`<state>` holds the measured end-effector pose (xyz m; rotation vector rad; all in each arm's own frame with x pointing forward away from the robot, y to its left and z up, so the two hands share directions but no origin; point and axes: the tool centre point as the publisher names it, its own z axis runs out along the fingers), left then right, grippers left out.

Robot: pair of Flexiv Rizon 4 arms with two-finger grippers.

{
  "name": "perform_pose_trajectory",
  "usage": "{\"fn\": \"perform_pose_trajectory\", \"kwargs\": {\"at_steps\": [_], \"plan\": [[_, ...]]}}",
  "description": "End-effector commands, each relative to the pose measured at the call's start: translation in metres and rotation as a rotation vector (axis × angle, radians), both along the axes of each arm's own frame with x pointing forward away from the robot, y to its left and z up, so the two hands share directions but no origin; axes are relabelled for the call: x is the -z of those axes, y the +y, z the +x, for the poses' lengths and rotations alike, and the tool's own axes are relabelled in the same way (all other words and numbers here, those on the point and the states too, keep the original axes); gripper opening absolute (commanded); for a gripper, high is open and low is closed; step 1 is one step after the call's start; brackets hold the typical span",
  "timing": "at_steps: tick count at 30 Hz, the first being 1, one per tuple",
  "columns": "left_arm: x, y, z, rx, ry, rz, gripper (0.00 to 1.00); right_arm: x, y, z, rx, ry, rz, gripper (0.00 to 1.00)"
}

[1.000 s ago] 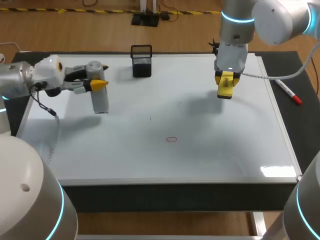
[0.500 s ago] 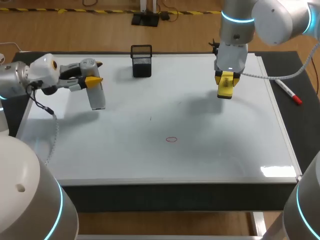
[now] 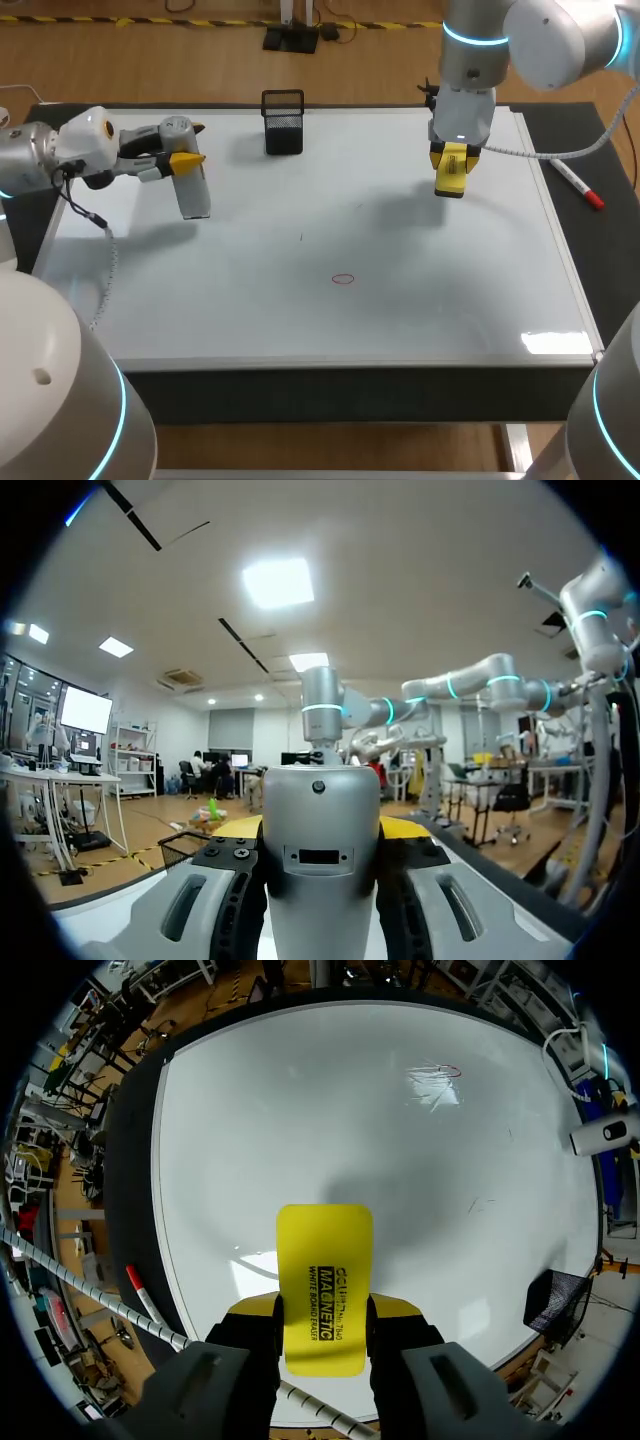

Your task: Pick up the inspection probe, press it on each red-marked spot on the whiteboard one by one, put down the probe, pick up the eraser, and wipe off all the red marks.

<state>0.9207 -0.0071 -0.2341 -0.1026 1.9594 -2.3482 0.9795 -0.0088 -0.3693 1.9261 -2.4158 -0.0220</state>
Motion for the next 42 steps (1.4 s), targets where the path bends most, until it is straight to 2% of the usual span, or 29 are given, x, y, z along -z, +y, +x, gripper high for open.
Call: {"fn": "perform_pose_trajectory", "kwargs": {"at_steps": [1, 9, 15, 24, 34, 42], "plan": [[-0.001, 0.0, 0.0, 0.001, -0.001, 0.0, 0.0, -0.005, 0.01, -0.016, -0.014, -0.017, -0.035, 0.0], [-0.001, 0.0, 0.0, 0.001, -0.001, 0.0, 0.0, -0.009, 0.039, -0.051, -0.066, -0.023, -0.055, 0.0], [-0.001, 0.0, 0.0, 0.001, -0.001, 0.0, 0.0, -0.011, 0.071, -0.081, -0.17, -0.023, 0.029, 0.0], [-0.001, 0.0, 0.0, 0.001, -0.001, 0.0, 0.0, -0.015, 0.124, -0.123, -0.249, -0.054, 0.031, 0.0], [-0.001, 0.0, 0.0, 0.001, -0.001, 0.0, 0.0, -0.009, 0.182, -0.163, -0.262, -0.06, 0.037, 0.0], [-0.001, 0.0, 0.0, 0.001, -0.001, 0.0, 0.0, -0.001, 0.221, -0.182, -0.254, -0.058, 0.051, 0.0]]}}
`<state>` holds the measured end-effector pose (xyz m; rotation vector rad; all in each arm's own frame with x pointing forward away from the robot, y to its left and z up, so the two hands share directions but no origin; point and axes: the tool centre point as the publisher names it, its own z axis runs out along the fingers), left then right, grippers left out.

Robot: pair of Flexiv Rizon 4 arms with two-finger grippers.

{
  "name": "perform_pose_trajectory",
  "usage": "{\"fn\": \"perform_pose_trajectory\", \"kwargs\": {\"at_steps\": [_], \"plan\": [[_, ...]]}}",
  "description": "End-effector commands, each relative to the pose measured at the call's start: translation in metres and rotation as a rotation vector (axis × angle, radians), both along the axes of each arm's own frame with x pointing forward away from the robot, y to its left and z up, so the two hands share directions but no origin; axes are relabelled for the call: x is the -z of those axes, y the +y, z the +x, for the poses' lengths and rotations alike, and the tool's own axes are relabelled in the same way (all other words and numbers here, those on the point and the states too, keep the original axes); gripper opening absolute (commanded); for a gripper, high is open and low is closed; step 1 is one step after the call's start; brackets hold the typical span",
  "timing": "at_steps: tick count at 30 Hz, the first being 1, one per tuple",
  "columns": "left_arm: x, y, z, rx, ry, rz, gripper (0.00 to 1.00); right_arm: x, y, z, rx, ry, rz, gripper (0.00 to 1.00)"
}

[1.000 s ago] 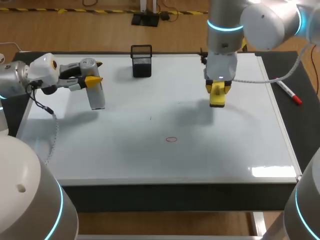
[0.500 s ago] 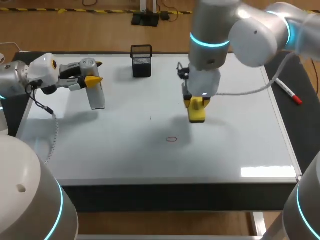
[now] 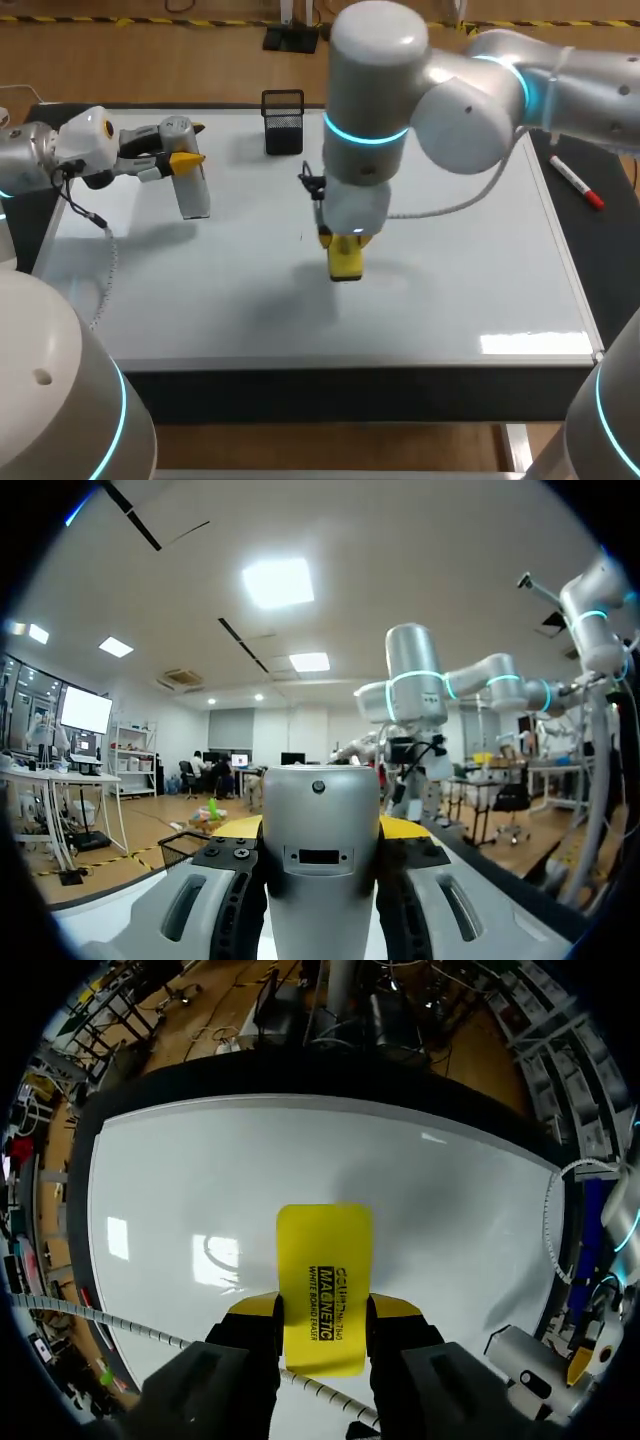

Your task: Pick up the inspection probe, press it on each red-marked spot on the whiteboard one by one, put down the probe, pick up the eraser, and wipe off all the red marks.

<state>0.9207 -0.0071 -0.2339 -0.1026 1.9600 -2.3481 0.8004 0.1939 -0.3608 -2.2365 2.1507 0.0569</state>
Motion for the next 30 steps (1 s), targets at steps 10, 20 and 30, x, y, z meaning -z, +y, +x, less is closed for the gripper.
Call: {"fn": "perform_pose_trajectory", "kwargs": {"at_steps": [10, 20, 30], "plan": [[-0.001, 0.0, 0.0, 0.001, -0.001, 0.0, 0.0, 0.026, 0.04, -0.01, -0.005, -0.004, -0.008, 0.0], [-0.001, 0.0, 0.0, 0.001, -0.001, 0.0, 0.0, 0.041, 0.039, -0.003, -0.021, -0.013, -0.011, 0.0], [-0.001, 0.0, 0.0, 0.001, -0.001, 0.0, 0.0, 0.047, 0.034, -0.001, -0.027, 0.002, -0.014, 0.0]]}}
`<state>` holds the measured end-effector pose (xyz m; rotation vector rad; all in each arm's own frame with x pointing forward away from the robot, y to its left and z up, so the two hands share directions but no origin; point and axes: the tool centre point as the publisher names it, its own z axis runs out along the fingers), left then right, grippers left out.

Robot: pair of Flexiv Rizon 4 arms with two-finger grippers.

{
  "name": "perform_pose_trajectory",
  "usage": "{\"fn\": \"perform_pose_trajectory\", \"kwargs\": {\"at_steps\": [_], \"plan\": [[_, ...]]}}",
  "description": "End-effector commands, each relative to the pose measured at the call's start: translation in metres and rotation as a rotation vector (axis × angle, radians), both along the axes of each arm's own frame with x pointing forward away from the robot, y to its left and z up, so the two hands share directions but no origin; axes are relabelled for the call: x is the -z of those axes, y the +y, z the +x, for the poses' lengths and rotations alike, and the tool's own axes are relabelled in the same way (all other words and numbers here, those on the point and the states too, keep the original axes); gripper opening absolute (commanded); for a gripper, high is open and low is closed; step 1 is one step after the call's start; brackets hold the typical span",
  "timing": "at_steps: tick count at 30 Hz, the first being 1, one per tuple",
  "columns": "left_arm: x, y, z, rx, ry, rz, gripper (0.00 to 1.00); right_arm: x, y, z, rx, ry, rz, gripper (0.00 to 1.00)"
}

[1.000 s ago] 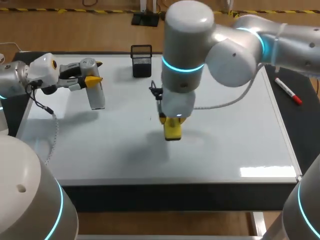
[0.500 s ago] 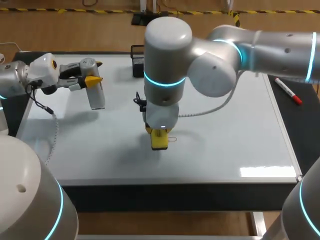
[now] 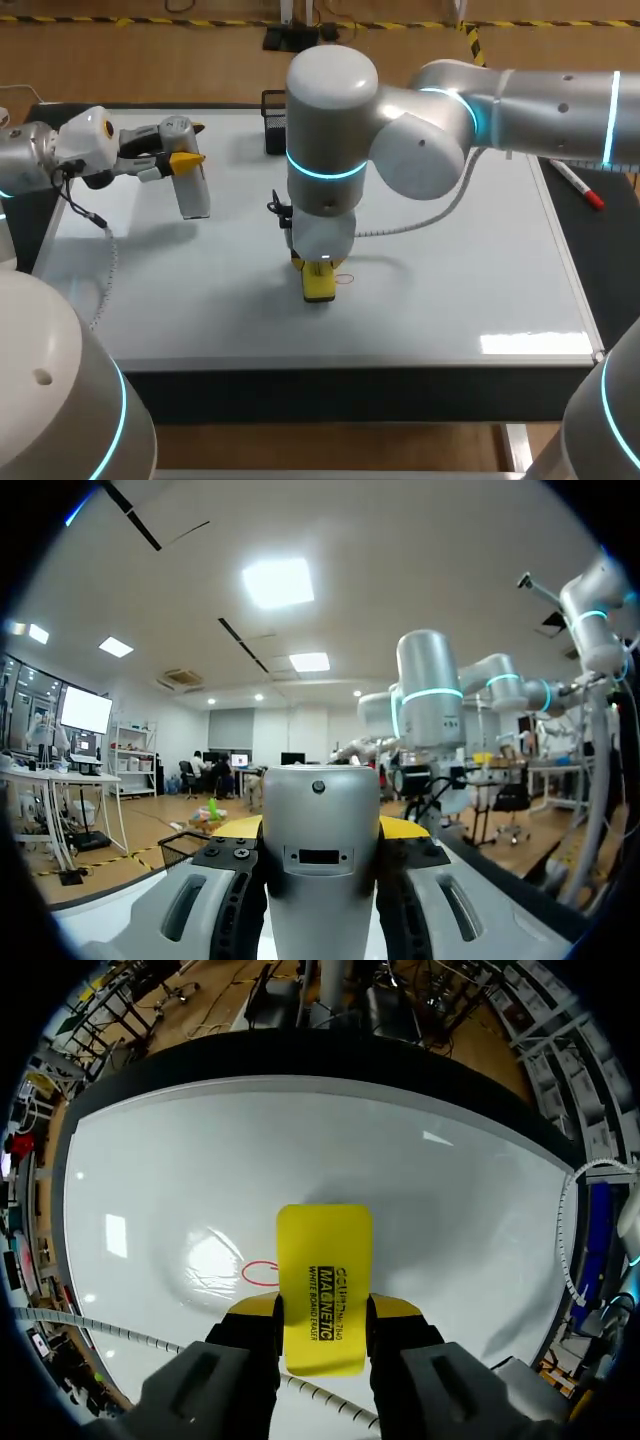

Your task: Pick up the inspection probe, press it on each red-marked spot on the whiteboard one by one, put down the probe, pick up the eraser, and wipe off all the red marks.

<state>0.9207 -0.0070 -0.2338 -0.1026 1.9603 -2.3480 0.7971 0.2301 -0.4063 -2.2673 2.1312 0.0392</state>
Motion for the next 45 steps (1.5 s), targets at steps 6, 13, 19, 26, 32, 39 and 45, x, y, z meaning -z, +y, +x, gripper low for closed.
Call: {"fn": "perform_pose_trajectory", "kwargs": {"at_steps": [6, 13, 19, 26, 32, 39, 45], "plan": [[-0.001, 0.0, 0.0, 0.001, -0.001, 0.0, 0.0, 0.006, -0.004, 0.005, -0.005, 0.021, -0.003, 0.0], [-0.001, 0.0, 0.0, 0.001, -0.001, 0.0, 0.0, 0.012, -0.005, 0.006, -0.01, 0.035, -0.012, 0.0], [-0.001, 0.0, 0.0, 0.001, -0.001, 0.0, 0.0, 0.018, -0.007, 0.008, -0.014, 0.051, -0.015, 0.0], [-0.001, 0.0, 0.0, 0.001, -0.001, 0.0, 0.0, 0.02, -0.011, 0.009, -0.013, 0.055, -0.023, 0.0], [-0.001, 0.0, 0.0, 0.001, -0.001, 0.0, 0.0, 0.023, -0.017, 0.008, -0.01, 0.062, -0.03, 0.0], [-0.001, 0.0, 0.0, 0.001, -0.001, 0.0, 0.0, 0.022, -0.037, 0.006, 0.028, 0.056, -0.038, 0.0], [-0.001, 0.0, 0.0, 0.001, -0.001, 0.0, 0.0, 0.021, -0.061, 0.006, 0.081, 0.05, -0.047, 0.0]]}}
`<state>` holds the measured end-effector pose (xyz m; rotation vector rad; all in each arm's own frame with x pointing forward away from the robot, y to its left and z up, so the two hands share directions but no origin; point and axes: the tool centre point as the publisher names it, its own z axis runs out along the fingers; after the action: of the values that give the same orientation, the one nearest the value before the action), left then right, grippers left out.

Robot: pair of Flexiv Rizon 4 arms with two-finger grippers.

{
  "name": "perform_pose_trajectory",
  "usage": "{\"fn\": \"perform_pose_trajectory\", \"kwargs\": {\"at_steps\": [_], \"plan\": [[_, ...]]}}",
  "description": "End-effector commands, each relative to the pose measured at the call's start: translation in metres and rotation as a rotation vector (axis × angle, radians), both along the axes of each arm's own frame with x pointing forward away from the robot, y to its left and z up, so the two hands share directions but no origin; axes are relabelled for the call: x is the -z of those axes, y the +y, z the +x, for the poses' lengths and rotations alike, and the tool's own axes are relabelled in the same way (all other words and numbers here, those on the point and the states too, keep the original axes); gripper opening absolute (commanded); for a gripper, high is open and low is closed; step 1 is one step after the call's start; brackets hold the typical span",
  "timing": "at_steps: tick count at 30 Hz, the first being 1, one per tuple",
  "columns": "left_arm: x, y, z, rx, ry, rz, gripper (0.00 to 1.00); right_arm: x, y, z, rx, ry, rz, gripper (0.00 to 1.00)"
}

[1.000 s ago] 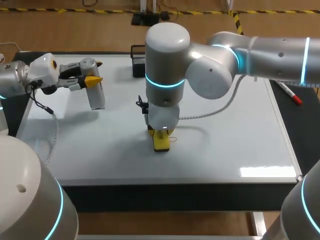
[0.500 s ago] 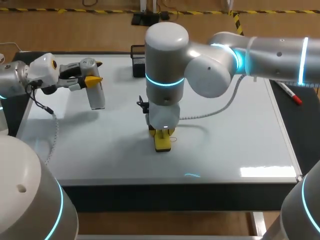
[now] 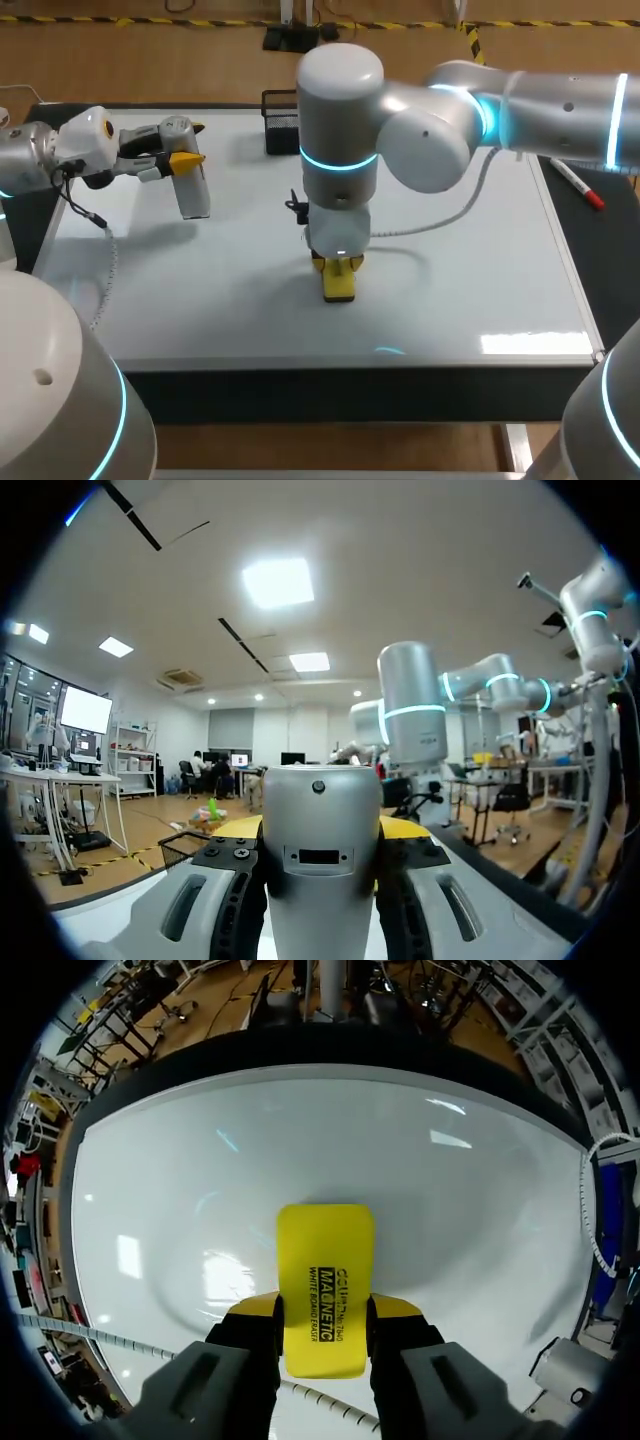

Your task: Pick up the inspection probe, press it on each red-marked spot on the whiteboard one by one, put down the probe, pick up the eraser, and wipe off all the red marks.

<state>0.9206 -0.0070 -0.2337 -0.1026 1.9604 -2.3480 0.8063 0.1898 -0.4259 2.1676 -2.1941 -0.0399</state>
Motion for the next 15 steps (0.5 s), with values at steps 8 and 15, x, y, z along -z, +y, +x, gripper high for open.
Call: {"fn": "perform_pose_trajectory", "kwargs": {"at_steps": [8, 15], "plan": [[-0.001, 0.0, 0.0, 0.0, -0.001, 0.0, 0.0, 0.002, -0.046, -0.002, 0.062, -0.017, 0.004, 0.0], [-0.001, 0.0, 0.0, 0.0, -0.001, 0.0, 0.0, -0.002, -0.055, -0.003, 0.077, -0.021, 0.003, 0.0]]}}
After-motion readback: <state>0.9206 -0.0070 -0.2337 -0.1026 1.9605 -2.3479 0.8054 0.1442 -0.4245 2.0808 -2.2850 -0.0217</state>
